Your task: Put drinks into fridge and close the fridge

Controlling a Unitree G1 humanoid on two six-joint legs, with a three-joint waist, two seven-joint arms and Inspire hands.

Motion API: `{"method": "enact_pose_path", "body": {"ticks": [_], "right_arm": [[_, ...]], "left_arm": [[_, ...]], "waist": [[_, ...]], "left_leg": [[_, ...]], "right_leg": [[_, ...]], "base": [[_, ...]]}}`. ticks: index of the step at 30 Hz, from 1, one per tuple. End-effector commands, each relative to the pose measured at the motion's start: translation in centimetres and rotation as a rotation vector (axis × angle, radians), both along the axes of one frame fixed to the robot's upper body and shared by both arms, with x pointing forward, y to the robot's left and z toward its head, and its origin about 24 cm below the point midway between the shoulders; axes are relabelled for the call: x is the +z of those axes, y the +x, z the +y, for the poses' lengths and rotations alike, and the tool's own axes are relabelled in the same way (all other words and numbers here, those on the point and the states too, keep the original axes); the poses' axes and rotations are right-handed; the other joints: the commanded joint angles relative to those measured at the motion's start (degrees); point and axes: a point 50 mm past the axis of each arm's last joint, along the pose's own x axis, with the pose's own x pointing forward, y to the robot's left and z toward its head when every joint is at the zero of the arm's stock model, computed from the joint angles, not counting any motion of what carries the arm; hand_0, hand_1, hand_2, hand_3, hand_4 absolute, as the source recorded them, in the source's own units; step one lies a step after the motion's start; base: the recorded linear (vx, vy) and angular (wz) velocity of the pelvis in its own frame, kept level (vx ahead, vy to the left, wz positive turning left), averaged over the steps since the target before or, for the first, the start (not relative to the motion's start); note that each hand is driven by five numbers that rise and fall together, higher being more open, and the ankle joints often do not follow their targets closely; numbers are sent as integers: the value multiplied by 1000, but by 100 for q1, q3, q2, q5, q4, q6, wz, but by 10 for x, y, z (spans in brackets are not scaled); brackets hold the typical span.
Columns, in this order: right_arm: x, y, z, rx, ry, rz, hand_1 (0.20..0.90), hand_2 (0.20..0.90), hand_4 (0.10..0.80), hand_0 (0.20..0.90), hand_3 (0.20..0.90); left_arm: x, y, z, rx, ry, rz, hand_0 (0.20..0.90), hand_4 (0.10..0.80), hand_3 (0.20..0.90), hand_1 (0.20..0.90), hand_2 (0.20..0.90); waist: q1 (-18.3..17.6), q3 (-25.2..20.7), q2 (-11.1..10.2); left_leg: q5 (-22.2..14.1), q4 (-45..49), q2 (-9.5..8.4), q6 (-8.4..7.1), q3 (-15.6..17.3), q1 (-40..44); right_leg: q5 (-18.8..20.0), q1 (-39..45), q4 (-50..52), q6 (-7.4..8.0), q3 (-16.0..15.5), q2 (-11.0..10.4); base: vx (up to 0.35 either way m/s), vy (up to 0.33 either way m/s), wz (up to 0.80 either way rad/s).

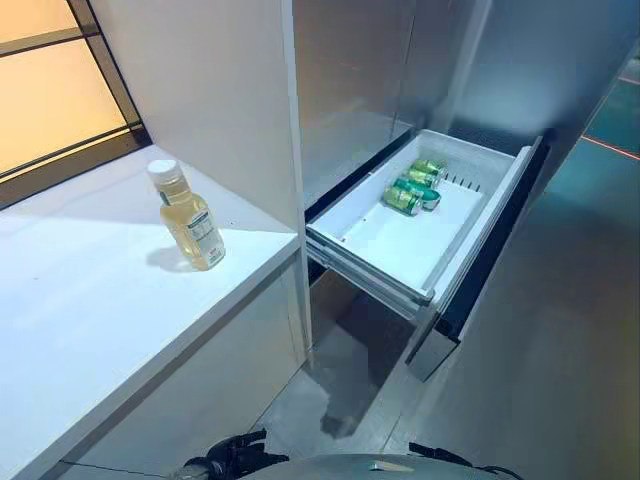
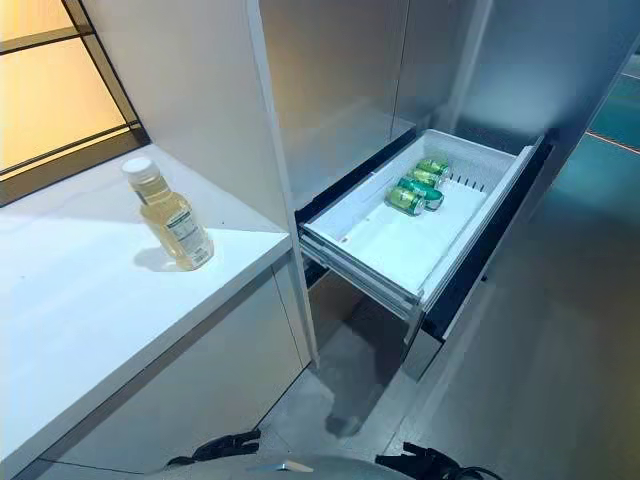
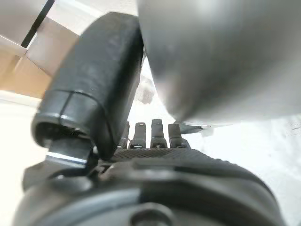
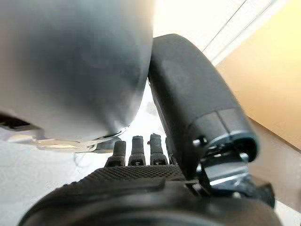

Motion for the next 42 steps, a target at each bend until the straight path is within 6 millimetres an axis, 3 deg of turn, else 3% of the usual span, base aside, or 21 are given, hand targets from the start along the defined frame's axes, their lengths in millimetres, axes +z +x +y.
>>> {"method": "enact_pose_path", "body": {"ticks": [1,14,17,20,27,30,32,33,36,39,42], "right_arm": [[3,15,-1,42,9,-29,900,900,800,900,900],[3,15,-1,37,10,-28,900,900,800,900,900],[3,16,-2,45,6,-28,900,900,800,900,900],[6,23,-5,56,-2,-36,900,900,800,900,900],[11,33,-16,82,-15,-50,900,900,800,900,900],[11,33,-16,88,-21,-51,900,900,800,900,900],[10,30,-17,85,-26,-51,900,900,800,900,900],[10,29,-17,85,-27,-51,900,900,800,900,900],[8,22,-16,69,-25,-49,900,900,800,900,900],[4,14,-10,62,-19,-41,900,900,800,900,900],[1,5,-2,60,-14,-25,900,900,800,900,900]], "left_arm": [[2,15,-4,-44,-17,-28,900,800,900,900,900],[6,26,-3,-50,23,-124,900,800,900,900,900],[12,41,-7,-127,-4,-209,900,800,900,900,900],[29,71,-19,-300,-96,-329,900,800,900,900,900],[74,109,-46,-597,-455,-381,900,800,900,900,900],[115,134,-59,-642,-693,-456,900,800,900,900,900],[161,155,-76,-636,-886,-592,900,800,900,900,900],[169,157,-78,-631,-923,-624,900,800,900,900,900],[231,167,-97,-580,-1196,-878,900,800,900,900,900],[280,170,-97,-524,-1345,-1165,900,800,900,900,900],[325,171,-85,-465,-1408,-1476,900,800,900,900,900]], "waist": [[54,163,190],[48,160,208],[37,161,225],[25,204,268],[-40,255,400],[-60,244,446],[-43,227,472],[-41,225,475],[16,201,478],[45,167,457],[56,101,418]], "left_leg": [[-791,240,-264,239,225,73],[-782,227,-268,236,224,80],[-775,229,-260,221,238,67],[-762,231,-247,207,249,42],[-698,151,-223,211,257,24],[-689,102,-218,220,256,37],[-694,70,-223,237,231,40],[-696,64,-225,241,224,44],[-743,35,-239,274,169,79],[-780,17,-252,298,103,129],[-824,9,-268,312,32,194]], "right_leg": [[-39,-414,353,91,-159,254],[-37,-407,341,88,-153,260],[-31,-423,344,94,-141,261],[-19,-462,360,106,-123,260],[12,-551,389,147,-24,283],[30,-566,380,174,27,284],[50,-564,351,188,50,281],[52,-559,345,190,54,282],[39,-513,311,177,57,275],[14,-456,298,158,55,277],[-27,-371,276,131,37,287]], "base": [[0,0,0],[0,0,0],[0,0,0],[-44,17,-2],[-24,13,-2],[-5,18,-7],[-2,8,-10],[4,2,-5],[0,0,0],[10,-8,1],[49,-24,4]]}}
